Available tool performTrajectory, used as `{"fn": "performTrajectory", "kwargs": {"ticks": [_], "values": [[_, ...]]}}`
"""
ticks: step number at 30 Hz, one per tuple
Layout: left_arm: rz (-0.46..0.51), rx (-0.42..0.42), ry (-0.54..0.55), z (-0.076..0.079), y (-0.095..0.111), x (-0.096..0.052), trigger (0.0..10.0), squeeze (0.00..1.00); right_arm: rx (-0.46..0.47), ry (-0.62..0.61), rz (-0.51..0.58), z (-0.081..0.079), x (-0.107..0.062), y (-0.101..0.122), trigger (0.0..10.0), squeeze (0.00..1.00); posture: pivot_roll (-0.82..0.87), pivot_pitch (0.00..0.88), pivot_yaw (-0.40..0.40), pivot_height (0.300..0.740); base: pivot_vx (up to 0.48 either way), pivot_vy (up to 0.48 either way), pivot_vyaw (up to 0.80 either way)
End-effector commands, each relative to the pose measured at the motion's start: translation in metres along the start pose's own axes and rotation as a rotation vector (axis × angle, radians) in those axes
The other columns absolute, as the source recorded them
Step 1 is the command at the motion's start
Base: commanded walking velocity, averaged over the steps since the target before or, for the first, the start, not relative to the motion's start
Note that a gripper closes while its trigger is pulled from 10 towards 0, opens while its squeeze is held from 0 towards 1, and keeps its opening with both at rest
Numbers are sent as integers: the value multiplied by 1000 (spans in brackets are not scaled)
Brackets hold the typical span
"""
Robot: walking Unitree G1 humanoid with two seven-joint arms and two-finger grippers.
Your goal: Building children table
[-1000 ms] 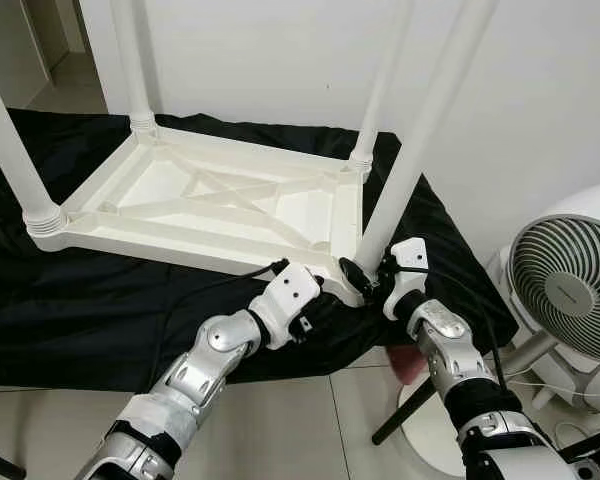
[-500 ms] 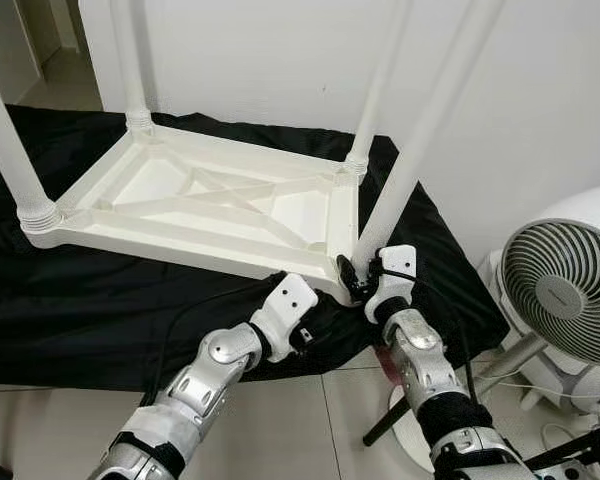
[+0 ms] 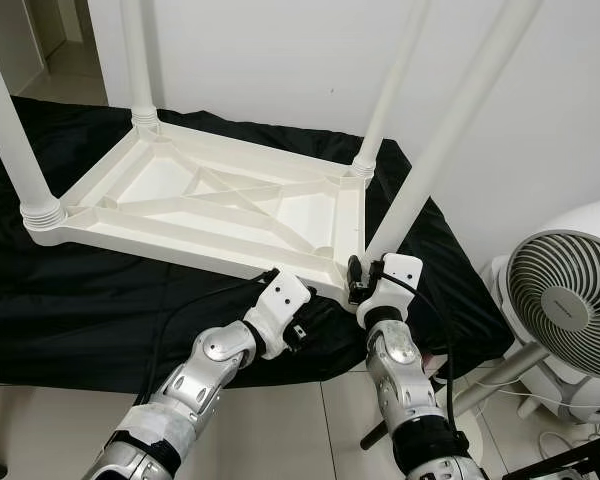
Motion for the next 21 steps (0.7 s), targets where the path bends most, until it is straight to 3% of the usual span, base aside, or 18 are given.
{"fn": "performTrajectory", "kwargs": {"ticks": [1,7,8,9,10,12,14,21], "values": [[15,2,-138,11,1,1,10000,0,0,-14,-74,8,-8,-17,10000,1000,59,0,-139,740,0,0,0],[20,22,-126,7,4,1,10000,0,15,66,-41,11,-6,-5,10000,1000,62,0,-144,740,0,0,0],[23,33,-126,7,6,1,10000,0,0,103,-37,12,-5,-3,10000,643,62,0,-145,740,0,0,0],[23,33,-126,7,6,1,10000,0,0,103,-37,12,-5,-3,10000,643,62,0,-145,740,0,0,0],[25,39,-130,7,7,0,10000,0,-10,132,-33,14,-5,0,10000,0,64,0,-145,740,0,0,0],[28,53,-137,8,8,0,10000,0,-25,182,-33,18,-4,3,10000,0,64,0,-144,740,0,0,0],[35,81,-177,14,13,-2,10000,0,-32,322,-63,23,0,8,10000,0,62,0,-143,740,0,0,0],[15,71,-255,26,11,-7,10000,0,-117,439,-82,30,8,14,10000,0,63,0,-134,740,0,0,0]]}}
Point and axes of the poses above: a point about 5 cm out from each wrist's last joint towards the gripper, its own x axis pointing out of the wrist towards the gripper, its own y axis along the axis of the wrist's last joint, z = x × y, the point moved 2 cm from there along x, pointing out of the wrist towards the gripper, and after that the axes turned 6 degrees about x, right-handed, at the moved point
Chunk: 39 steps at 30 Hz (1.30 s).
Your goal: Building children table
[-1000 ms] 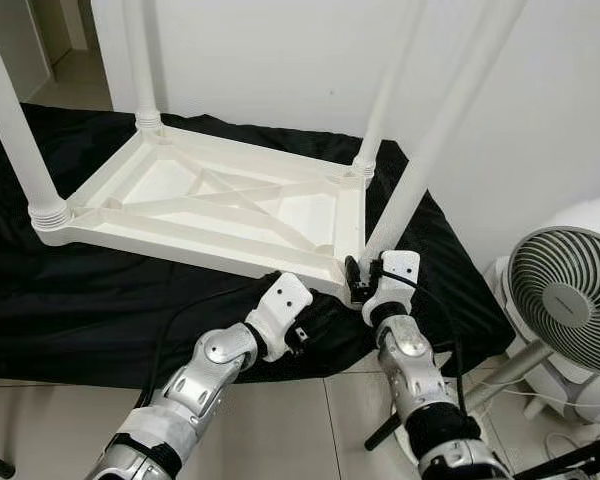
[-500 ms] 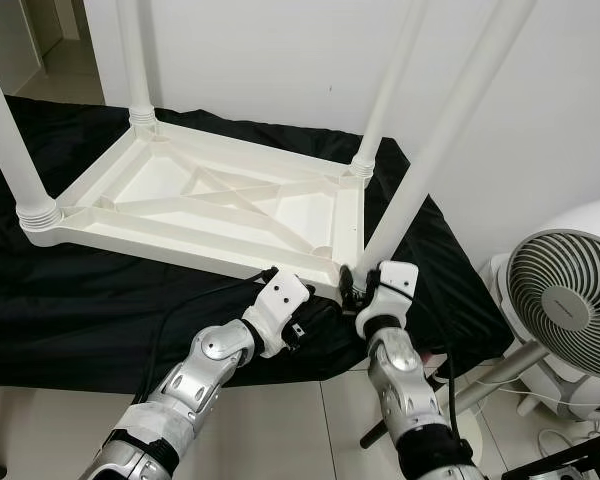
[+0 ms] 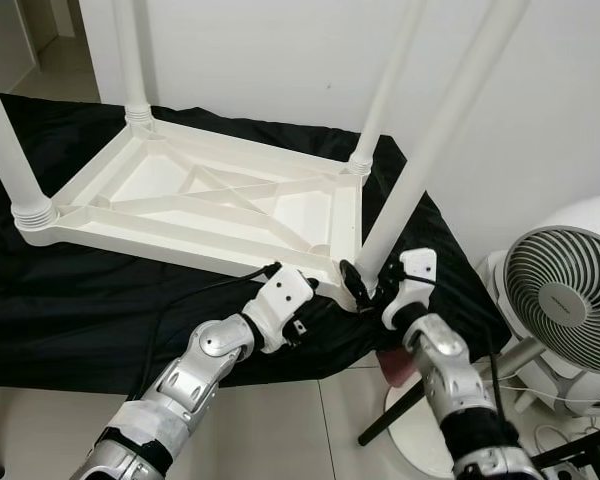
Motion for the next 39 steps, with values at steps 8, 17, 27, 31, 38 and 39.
{"fn": "performTrajectory", "kwargs": {"ticks": [8,17,27,31,38,39], "values": [[3,13,-235,25,0,-4,10000,0,-44,127,-67,6,11,0,10000,0,75,0,-133,740,0,0,0],[-9,24,-203,21,3,-5,10000,0,-94,203,-132,10,19,-2,0,0,89,0,-142,740,0,0,0],[-11,16,-204,24,2,-5,10000,0,-106,147,-167,11,9,-19,10000,0,72,0,-139,740,0,0,0],[-12,16,-199,24,1,-4,10000,0,-59,86,-164,10,5,-28,10000,0,64,0,-135,740,0,0,0],[-12,39,-162,18,1,-2,10000,0,-27,-208,-167,30,3,-29,10000,0,58,0,-134,740,0,0,0],[-13,40,-159,18,1,-2,10000,0,-16,-248,-169,32,2,-29,10000,0,58,0,-134,740,0,0,0]]}}
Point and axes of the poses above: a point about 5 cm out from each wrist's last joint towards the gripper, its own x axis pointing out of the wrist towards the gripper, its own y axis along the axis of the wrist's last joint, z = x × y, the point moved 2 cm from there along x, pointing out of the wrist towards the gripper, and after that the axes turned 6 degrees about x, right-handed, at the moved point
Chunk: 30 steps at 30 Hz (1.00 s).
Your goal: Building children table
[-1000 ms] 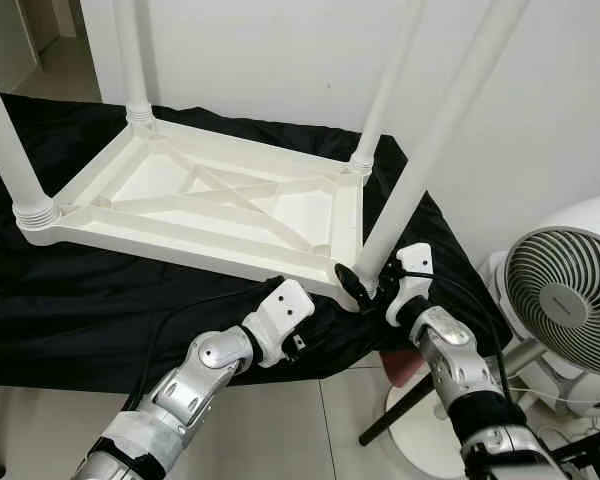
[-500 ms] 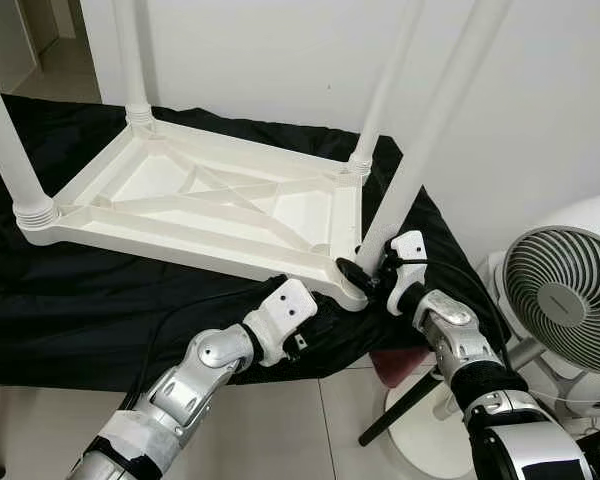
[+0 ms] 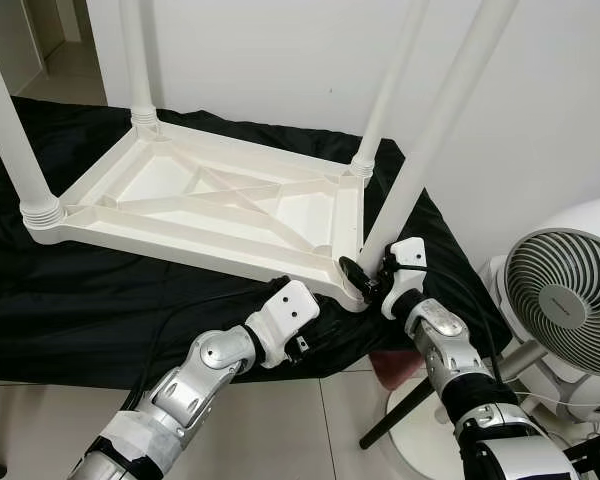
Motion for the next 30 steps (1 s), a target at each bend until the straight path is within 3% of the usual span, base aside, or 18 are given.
{"fn": "performTrajectory", "kwargs": {"ticks": [1,3,5,11,15,21,22,29,30], "values": [[7,17,-118,9,0,1,10000,0,-10,-153,-113,22,-14,-23,10000,0,58,0,-134,740,0,0,0],[5,15,-117,8,0,1,10000,0,7,-196,-107,22,-15,-23,10000,0,60,0,-138,740,0,0,0],[2,13,-114,8,-1,0,10000,0,51,-221,-80,12,-16,-23,10000,0,60,0,-138,740,0,0,0],[1,8,-112,9,-2,1,10000,0,113,-518,-19,-11,-29,-26,10000,0,57,0,-140,740,0,0,0],[3,15,-109,8,-1,2,10000,0,141,-391,-23,-41,-23,-28,10000,0,61,0,-142,740,0,0,0],[5,21,-109,6,-1,2,10000,0,136,-374,-12,-41,-22,-21,10000,0,59,0,-141,740,0,0,0],[2,24,-106,4,-1,2,10000,0,125,-368,17,-36,-22,-16,10000,1000,65,0,-140,740,0,0,0],[2,30,-91,-2,0,2,10000,0,131,-327,43,-23,-26,-6,10000,1000,68,0,-143,740,0,0,0],[3,31,-91,-2,0,2,10000,0,117,-297,46,-20,-26,-4,10000,0,68,0,-142,740,0,0,0]]}}
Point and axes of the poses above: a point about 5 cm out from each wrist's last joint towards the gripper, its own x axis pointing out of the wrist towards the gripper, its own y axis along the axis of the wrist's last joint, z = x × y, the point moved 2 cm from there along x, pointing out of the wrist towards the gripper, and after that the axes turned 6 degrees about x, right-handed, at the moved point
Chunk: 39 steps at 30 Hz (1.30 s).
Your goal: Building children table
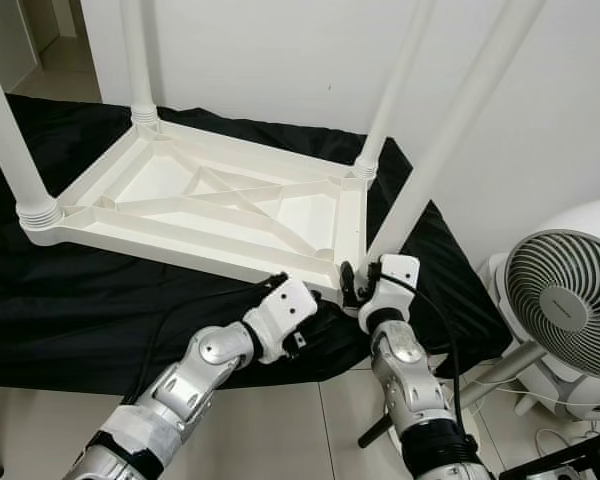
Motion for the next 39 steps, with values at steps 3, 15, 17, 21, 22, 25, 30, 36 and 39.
{"fn": "performTrajectory", "kwargs": {"ticks": [3,15,17,21,22,25,30,36,39], "values": [[8,6,-111,7,-1,1,10000,0,-35,106,-13,17,1,7,10000,0,66,0,-136,740,0,0,0],[18,3,-118,7,3,3,10000,0,-162,490,-95,13,12,12,10000,0,71,0,-135,740,0,0,0],[21,1,-120,7,4,3,10000,0,-163,529,-101,11,13,13,10000,0,71,0,-135,740,0,0,0],[24,-7,-128,9,5,3,10000,0,-201,577,-115,8,17,12,10000,0,73,0,-136,740,0,0,0],[41,-25,-150,13,9,3,10000,0,-238,593,-143,9,22,9,6588,0,76,0,-139,740,0,0,0],[59,-34,-154,13,14,3,10000,0,-251,612,-161,10,24,7,0,0,80,0,-143,740,0,0,0],[58,-28,-139,11,14,3,10000,0,-228,617,-184,16,24,5,0,0,84,0,-151,740,0,0,0],[49,-32,-134,11,13,2,10000,0,-222,617,-193,21,23,2,0,0,80,0,-152,740,0,0,0],[47,-32,-132,11,12,2,10000,0,-219,601,-191,23,23,1,0,0,77,0,-154,740,0,0,0]]}}
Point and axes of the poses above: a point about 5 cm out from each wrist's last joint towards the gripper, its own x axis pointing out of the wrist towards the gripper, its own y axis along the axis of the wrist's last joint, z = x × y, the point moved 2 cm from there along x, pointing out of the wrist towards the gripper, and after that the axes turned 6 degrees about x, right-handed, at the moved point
